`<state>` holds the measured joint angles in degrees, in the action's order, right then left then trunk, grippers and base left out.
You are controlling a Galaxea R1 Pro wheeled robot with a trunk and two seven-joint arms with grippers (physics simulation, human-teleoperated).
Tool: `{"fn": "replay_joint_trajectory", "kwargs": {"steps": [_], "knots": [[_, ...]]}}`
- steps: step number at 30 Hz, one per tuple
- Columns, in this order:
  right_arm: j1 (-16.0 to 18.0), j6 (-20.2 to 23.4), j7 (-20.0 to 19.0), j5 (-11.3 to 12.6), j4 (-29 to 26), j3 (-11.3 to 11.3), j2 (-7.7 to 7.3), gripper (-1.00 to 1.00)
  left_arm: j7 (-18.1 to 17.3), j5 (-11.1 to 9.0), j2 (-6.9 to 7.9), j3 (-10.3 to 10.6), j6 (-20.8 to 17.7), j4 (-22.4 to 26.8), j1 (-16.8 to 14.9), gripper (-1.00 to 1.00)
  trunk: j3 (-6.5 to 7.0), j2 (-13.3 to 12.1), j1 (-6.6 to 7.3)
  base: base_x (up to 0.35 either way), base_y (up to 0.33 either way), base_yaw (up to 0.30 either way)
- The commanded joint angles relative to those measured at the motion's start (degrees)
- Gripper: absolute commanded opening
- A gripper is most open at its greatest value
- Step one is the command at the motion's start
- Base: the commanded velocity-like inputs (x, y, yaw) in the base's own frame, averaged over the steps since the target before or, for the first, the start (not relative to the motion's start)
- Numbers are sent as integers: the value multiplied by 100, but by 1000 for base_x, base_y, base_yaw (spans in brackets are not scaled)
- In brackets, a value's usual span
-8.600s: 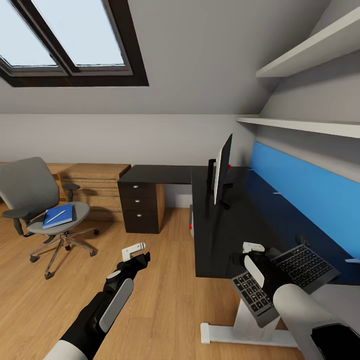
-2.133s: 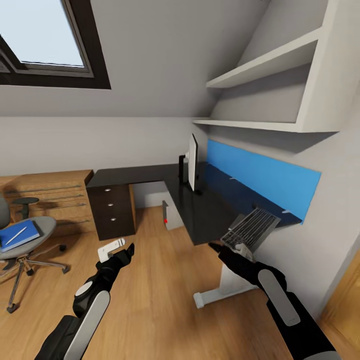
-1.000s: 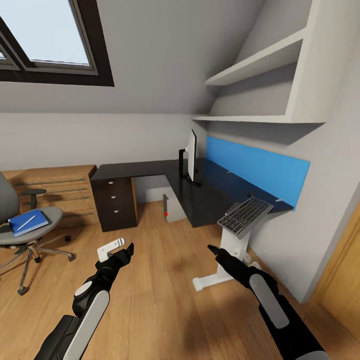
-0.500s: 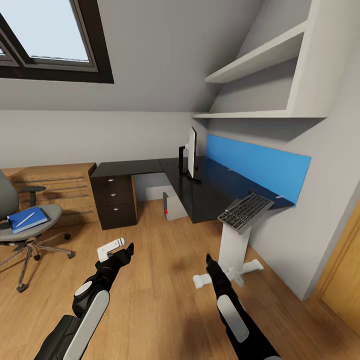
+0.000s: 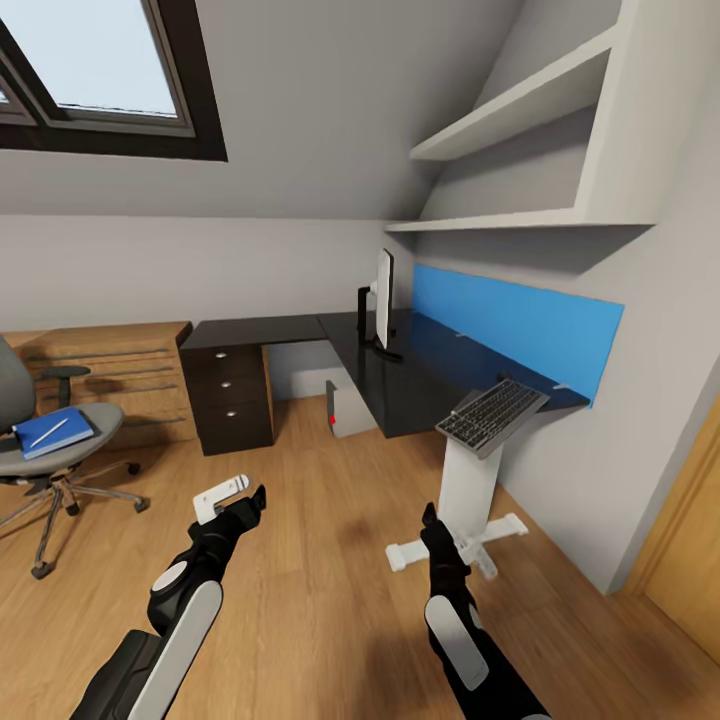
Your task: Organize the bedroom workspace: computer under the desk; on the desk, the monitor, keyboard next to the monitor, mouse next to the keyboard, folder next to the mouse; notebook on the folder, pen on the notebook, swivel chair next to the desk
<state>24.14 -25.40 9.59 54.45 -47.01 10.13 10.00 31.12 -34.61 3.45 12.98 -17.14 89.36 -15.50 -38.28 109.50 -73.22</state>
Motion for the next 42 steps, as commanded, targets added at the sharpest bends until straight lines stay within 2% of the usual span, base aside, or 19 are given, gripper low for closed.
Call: {"fn": "replay_joint_trajectory", "kwargs": {"steps": [1, 15, 18, 19, 32, 37, 42], "knots": [[4, -42, 24, 28, -3, 12, 0, 100, 49, -37, 6, 15, -11, 9, -5, 100, -25, 45, -22, 0, 0, 0], [3, -77, 12, 85, -8, -17, 0, 100, 52, -37, 3, 28, -17, 19, -6, 100, -276, 606, -329, 0, 0, 0], [3, -73, 6, 91, -30, -17, 0, 100, 58, -35, 5, 109, -17, 77, -1, 100, -330, 726, -395, 0, 0, 0], [3, -75, 0, 99, -115, -8, 0, 100, 88, -31, 12, 196, -17, 215, 35, 100, -348, 767, -417, 0, 0, 0], [3, -79, -15, 129, -309, 1, 0, 100, 154, -32, 15, 252, -17, 292, 64, 100, -581, 1288, -703, 0, 0, 0], [3, -80, -323, 134, -365, 0, 0, 100, 162, -27, 15, 256, -17, 286, 65, 100, -671, 1488, -813, 0, 0, 0], [3, -80, -412, 129, -365, -18, 0, 100, 165, -23, 15, 264, -26, 268, 65, 100, -671, 1488, -813, 0, 0, 0]]}}
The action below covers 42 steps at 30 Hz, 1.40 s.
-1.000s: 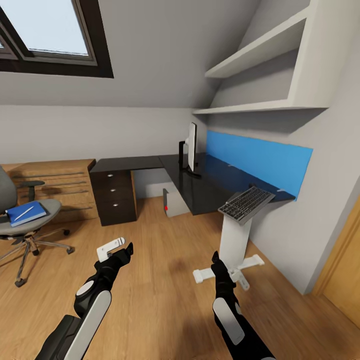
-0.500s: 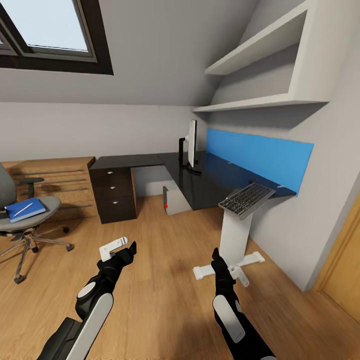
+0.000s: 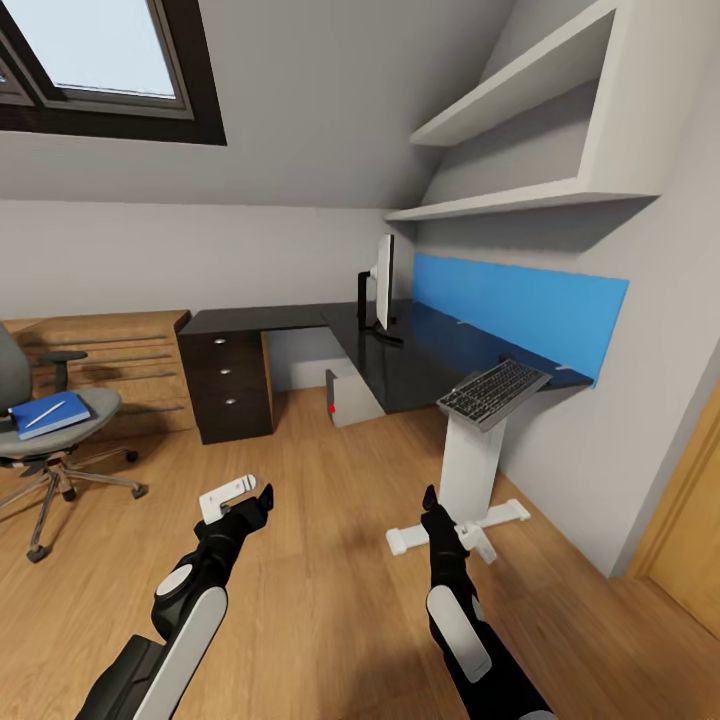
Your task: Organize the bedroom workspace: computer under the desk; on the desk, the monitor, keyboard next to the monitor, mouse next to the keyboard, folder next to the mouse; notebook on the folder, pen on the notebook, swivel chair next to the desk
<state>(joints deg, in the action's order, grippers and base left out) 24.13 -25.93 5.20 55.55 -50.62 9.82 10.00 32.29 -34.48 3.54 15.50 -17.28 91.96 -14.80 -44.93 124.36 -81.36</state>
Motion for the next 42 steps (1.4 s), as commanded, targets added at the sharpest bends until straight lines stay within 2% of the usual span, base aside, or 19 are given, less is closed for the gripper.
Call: {"fn": "replay_joint_trajectory", "kwargs": {"steps": [1, 3, 9, 32, 33, 37, 42], "knots": [[4, -26, 27, 19, -3, 10, 0, 100, 46, -37, 6, 22, -14, 8, -5, 100, -6, 3, 1, 0, 0, 0], [4, -26, 25, 18, -1, 5, 0, 100, 42, -29, 16, 110, -18, -5, 0, 100, -6, 3, 1, 12, 7, 0], [4, -26, 25, 18, 3, -4, 0, 100, 40, -23, 22, 169, -13, -16, 3, 100, -6, 3, 1, 141, 115, 0], [4, -81, 16, 15, 9, -34, 0, 100, 40, -19, 24, 182, -18, -29, 2, 100, -6, 3, 1, 223, 193, 0], [4, -119, 11, 22, 11, -159, 0, 100, 40, -23, 24, 182, -16, -29, 3, 100, -6, 3, 1, 10, 9, 0], [4, -299, 13, 28, 15, -356, 0, 100, 40, -23, 24, 182, -14, -29, 3, 100, -6, 3, 1, 6, 5, 0], [4, -594, 15, 95, 17, -506, 0, 100, 40, -24, 24, 182, -13, -29, 3, 100, -6, 3, 1, 1, 1, 0]]}}
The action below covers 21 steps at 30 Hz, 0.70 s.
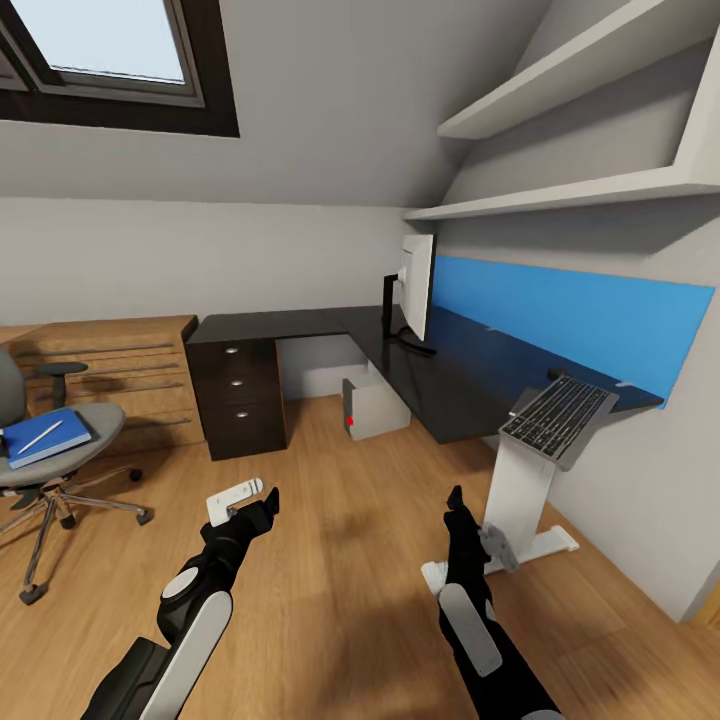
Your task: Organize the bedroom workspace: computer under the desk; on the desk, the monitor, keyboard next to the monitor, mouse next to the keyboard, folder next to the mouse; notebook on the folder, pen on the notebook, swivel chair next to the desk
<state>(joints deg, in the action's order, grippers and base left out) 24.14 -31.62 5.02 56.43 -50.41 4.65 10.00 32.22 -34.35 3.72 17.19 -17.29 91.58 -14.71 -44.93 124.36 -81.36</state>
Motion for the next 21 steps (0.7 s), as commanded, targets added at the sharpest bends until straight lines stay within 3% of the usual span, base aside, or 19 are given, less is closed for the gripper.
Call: {"fn": "replay_joint_trajectory", "kwargs": {"steps": [1, 9, 18, 21], "knots": [[3, -79, 33, 97, -4, -21, 0, 100, 48, -36, 6, 13, -12, 9, -6, 100, -6, 3, 1, 0, 0, 0], [3, -181, 33, 1284, -9, -417, -10, 100, 48, -52, 11, 13, -11, 9, -6, 100, -6, 3, 1, 0, 0, 0], [3, -186, -125, 1465, -28, -505, -48, 100, 52, -61, 6, 13, -2, 32, -6, 100, -6, 3, 1, 0, 0, 0], [3, -180, -571, 1480, -26, -515, -50, 100, 55, -62, 4, 12, 3, 34, -6, 100, -6, 3, 1, 0, 0, 0]]}}
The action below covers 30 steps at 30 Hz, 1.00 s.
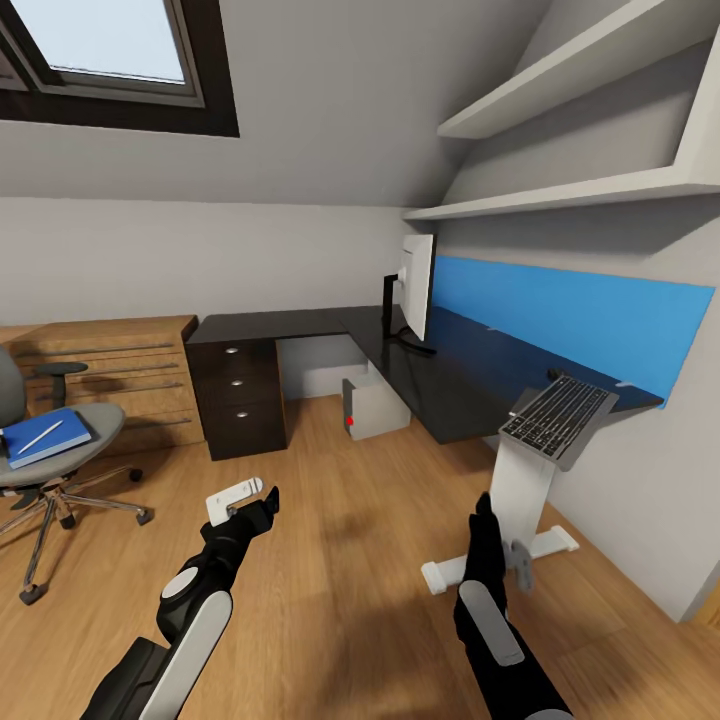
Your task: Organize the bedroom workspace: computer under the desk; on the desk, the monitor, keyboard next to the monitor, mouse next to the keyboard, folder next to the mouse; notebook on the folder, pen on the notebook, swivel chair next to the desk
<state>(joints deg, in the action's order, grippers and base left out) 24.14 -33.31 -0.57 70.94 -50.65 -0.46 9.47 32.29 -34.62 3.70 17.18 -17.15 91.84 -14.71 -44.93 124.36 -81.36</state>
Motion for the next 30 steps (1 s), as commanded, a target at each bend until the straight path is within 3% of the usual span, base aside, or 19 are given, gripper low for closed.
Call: {"fn": "replay_joint_trajectory", "kwargs": {"steps": [1, 12, 21, 27, 30], "knots": [[3, -9, -84, 29, -4, -5, 3, 100, 48, -36, 4, 13, -11, 9, -6, 100, -6, 3, 1, 0, 0, 0], [3, -7, -604, 57, -7, -68, 3, 100, 49, -32, -1, 13, -12, 9, -6, 100, -6, 3, 1, 0, 0, 0], [3, -8, -749, 65, -5, -570, 3, 100, 49, -30, -3, 13, -10, 9, -6, 100, -24, 43, -21, 0, 0, 0], [3, -14, -766, 57, -6, -655, -61, 100, 49, -28, -9, 13, -8, 9, -6, 100, -132, 284, -153, 0, 0, 0], [3, -17, -766, 53, -7, -666, -131, 100, 49, -33, -10, 13, -13, 9, -6, 100, -132, 284, -153, 0, 0, 0]]}}
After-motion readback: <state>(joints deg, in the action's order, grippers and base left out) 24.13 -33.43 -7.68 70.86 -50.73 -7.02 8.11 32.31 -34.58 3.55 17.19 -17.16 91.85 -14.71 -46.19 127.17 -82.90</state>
